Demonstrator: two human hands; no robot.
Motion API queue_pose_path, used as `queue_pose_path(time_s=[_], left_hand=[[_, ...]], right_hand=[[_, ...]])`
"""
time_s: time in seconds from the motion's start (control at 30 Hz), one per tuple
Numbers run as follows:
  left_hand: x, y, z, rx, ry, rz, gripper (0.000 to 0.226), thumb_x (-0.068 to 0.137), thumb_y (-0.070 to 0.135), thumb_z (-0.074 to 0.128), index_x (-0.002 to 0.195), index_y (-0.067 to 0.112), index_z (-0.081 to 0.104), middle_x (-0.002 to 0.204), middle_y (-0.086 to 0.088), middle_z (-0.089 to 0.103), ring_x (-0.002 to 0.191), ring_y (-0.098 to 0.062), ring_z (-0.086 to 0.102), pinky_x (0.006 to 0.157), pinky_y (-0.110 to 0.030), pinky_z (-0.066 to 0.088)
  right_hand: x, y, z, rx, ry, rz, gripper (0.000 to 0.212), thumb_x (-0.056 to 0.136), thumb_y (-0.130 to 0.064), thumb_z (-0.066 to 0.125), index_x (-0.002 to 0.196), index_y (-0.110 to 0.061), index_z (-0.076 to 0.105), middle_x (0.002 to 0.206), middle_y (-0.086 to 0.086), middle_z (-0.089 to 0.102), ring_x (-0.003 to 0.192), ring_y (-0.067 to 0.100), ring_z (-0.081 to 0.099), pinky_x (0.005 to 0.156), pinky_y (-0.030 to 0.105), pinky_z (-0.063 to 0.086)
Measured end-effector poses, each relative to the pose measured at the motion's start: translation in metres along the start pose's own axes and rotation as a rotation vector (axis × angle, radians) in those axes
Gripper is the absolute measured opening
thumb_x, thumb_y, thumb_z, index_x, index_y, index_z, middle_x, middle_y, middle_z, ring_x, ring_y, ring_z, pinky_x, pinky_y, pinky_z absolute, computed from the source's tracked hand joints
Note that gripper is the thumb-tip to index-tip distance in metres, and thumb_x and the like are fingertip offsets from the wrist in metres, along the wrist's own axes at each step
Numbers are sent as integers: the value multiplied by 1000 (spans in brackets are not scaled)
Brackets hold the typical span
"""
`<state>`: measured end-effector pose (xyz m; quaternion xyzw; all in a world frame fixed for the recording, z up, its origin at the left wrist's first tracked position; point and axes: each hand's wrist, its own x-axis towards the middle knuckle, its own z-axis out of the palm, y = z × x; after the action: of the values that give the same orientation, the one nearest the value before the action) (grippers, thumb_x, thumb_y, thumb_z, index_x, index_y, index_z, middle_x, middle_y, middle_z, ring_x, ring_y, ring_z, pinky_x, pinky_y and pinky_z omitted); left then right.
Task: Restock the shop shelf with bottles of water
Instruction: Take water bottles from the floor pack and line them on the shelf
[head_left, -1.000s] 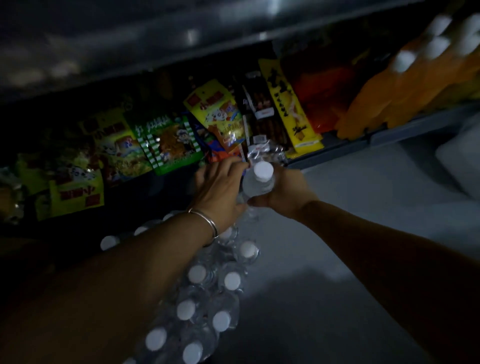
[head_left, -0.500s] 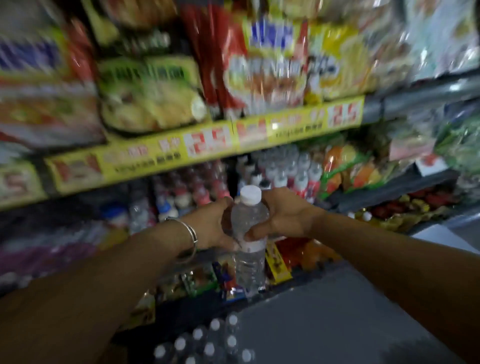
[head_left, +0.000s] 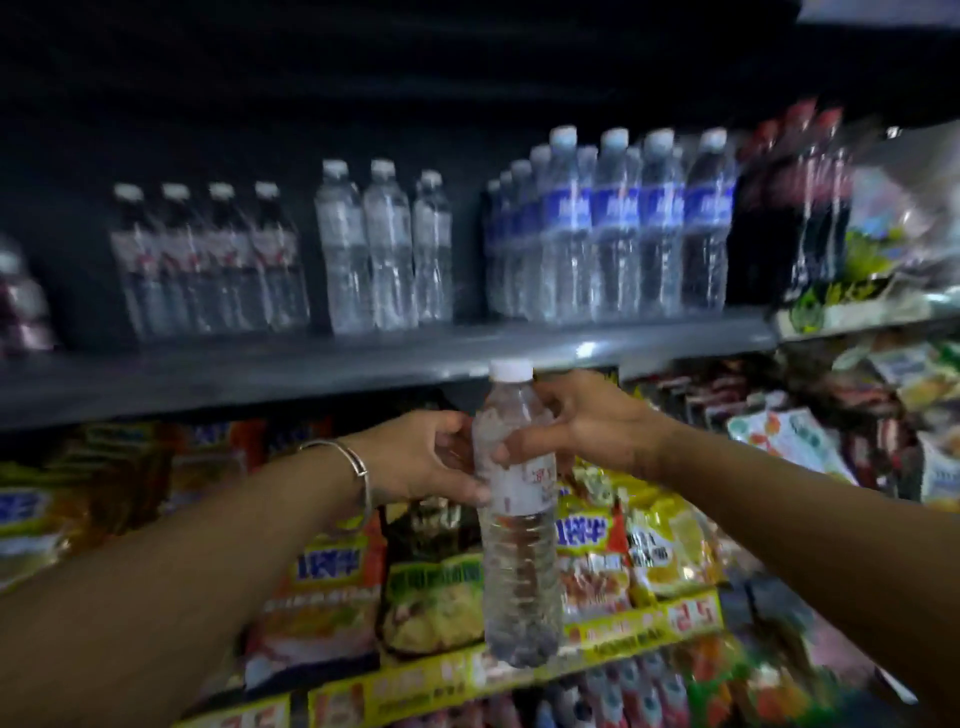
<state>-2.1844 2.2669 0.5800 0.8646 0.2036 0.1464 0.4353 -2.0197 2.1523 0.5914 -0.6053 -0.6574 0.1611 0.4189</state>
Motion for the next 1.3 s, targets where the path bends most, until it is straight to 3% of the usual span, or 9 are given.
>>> queue_pose_path(time_s=[0.1,0.27,0.5,0.63,0.73,0.83,1.03,1.2,1.3], left_hand=[[-8,41,-40,-6,70,69,42,70,-4,74,107,9,62,110,-12,68,103,-24,65,92,-33,51],[-16,81,-94,-73,204,176,32,82,1,64,114,5,60,111,-10,69,104,-21,65,89,-28,53],[-7,94,-149,5,391,227,24,88,19,61,111,11,60,108,-7,68,97,-16,67,88,-32,54],[10,94,-167,14,416,235,23,83,23,67,105,17,59,107,-6,66,100,-18,64,91,-35,52],[30,87,-175,77,442,210,42,77,29,73,114,15,58,102,2,66,98,-14,63,93,-34,50],[51,80,-177,123,475,169,48,73,29,77,114,13,58,103,0,64,96,-14,61,91,-30,50],[97,57,-170,178,524,68,43,73,22,79,108,11,57,87,5,62,80,-7,58,71,-17,47],[133,42,-167,227,577,-26,47,70,25,81,107,7,57,103,-4,62,100,-20,59,94,-33,48],[149,33,-166,264,605,-75,36,69,25,82,87,15,53,104,-6,63,98,-21,59,93,-37,49]], right_hand=[[26,-47,-23,-21,66,-27,35,67,-31,80,90,-6,69,83,3,73,71,12,69,66,27,55],[69,-112,-45,8,181,-74,28,70,-34,78,67,-10,63,48,-9,60,41,-1,54,42,12,39],[132,-159,-55,-24,385,-51,40,66,-43,80,52,-13,57,40,-6,55,34,3,51,38,14,38],[163,-168,-60,-26,483,-13,40,62,-39,85,70,-5,66,67,6,70,61,18,68,59,32,59],[184,-166,-66,-115,537,15,49,61,-47,83,79,-4,67,74,7,68,61,17,64,53,27,52],[208,-157,-71,-169,566,35,61,58,-54,82,86,-1,69,85,13,71,72,23,68,67,35,57],[254,-129,-77,-365,575,82,65,54,-67,77,75,-8,61,83,5,65,76,22,64,73,39,57],[283,-103,-75,-418,550,83,63,57,-68,75,80,-12,59,92,6,63,87,26,63,71,34,52],[295,-90,-74,-417,543,97,60,57,-70,74,71,-14,54,89,6,62,87,25,62,68,32,49]])
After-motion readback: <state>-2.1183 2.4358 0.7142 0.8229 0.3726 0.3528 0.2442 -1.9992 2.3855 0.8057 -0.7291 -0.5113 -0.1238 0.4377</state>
